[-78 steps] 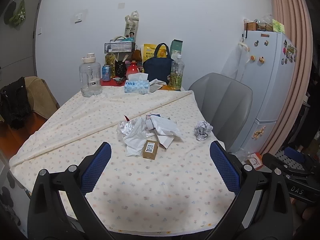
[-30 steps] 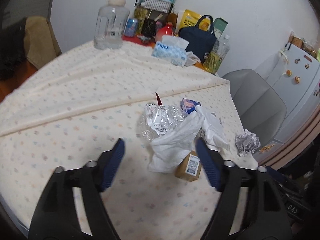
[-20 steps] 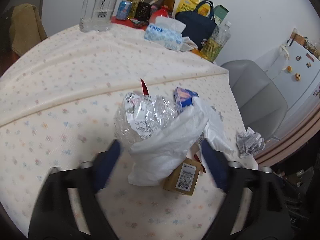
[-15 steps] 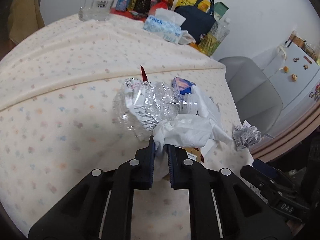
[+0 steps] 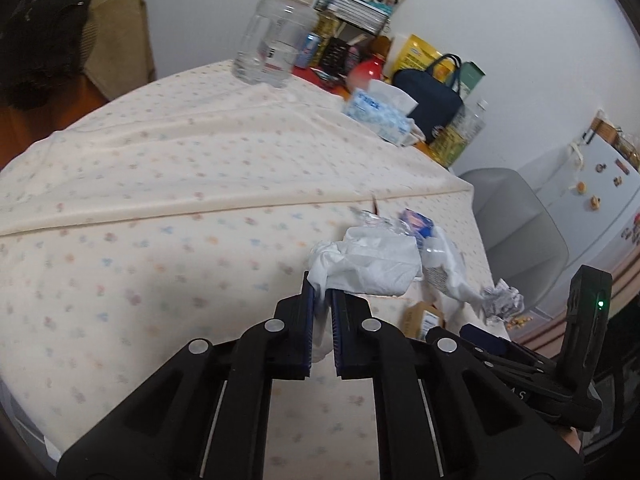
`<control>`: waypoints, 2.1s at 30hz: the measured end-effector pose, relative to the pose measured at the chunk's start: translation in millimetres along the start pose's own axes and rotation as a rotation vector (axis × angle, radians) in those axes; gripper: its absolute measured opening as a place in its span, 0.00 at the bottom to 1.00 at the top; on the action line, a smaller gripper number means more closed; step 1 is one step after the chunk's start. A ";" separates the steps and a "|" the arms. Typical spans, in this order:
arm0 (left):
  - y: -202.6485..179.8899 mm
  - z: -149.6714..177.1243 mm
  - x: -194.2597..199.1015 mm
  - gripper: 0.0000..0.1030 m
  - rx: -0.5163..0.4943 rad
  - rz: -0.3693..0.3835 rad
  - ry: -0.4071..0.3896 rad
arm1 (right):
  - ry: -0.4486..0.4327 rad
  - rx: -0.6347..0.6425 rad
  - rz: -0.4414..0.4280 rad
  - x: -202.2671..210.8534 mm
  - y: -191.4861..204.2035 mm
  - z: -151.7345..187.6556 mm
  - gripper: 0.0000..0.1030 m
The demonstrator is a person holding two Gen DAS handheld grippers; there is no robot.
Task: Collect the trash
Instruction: 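Carry the tissue and brown box over to the white trash bin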
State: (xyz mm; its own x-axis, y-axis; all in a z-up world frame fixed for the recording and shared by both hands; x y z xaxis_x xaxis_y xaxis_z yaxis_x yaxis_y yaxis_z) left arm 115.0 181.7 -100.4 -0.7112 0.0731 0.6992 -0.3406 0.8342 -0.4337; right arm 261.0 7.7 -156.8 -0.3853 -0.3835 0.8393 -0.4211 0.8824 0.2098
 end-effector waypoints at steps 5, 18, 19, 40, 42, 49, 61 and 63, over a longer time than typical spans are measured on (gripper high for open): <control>9.3 2.3 3.6 0.08 0.022 -0.018 -0.012 | 0.039 0.000 0.001 -12.6 16.9 0.3 0.74; 7.3 14.1 7.5 0.08 0.057 -0.047 -0.014 | 0.032 0.016 -0.042 3.5 24.9 12.6 0.34; 3.4 14.5 9.2 0.08 0.052 -0.046 -0.017 | 0.022 0.014 -0.045 9.7 22.9 13.9 0.34; -105.4 46.3 8.4 0.08 -0.059 -0.046 0.002 | -0.124 -0.099 -0.048 107.2 -78.1 48.5 0.34; -120.9 49.4 6.4 0.08 -0.079 -0.040 0.006 | -0.138 -0.125 -0.043 116.1 -94.6 53.2 0.34; -183.6 61.8 -6.4 0.08 -0.161 -0.068 0.025 | -0.163 -0.225 -0.034 129.2 -149.5 71.7 0.34; -278.8 105.2 -55.5 0.08 -0.293 -0.050 0.142 | -0.168 -0.407 -0.011 132.2 -247.1 119.6 0.34; -293.8 116.0 -67.4 0.08 -0.311 -0.031 0.173 | -0.158 -0.438 -0.008 129.2 -261.7 128.1 0.34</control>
State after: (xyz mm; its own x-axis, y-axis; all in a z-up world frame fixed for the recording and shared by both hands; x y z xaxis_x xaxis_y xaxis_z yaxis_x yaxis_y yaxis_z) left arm 191.7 -131.7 -86.1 -0.5796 0.1142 0.8069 -0.1382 0.9620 -0.2354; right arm 216.3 -307.7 -167.5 -0.5179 -0.3972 0.7576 -0.0511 0.8984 0.4361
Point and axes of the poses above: each gripper's, at about its wrist camera, not at the fingertips, and x roughly against the way its jaws point, y to its left, z to its underside, the point moved 2 cm from there along -x, roughly the way its jaws point, and after that the axes turned 4 degrees about y, right-handed, at the moved point
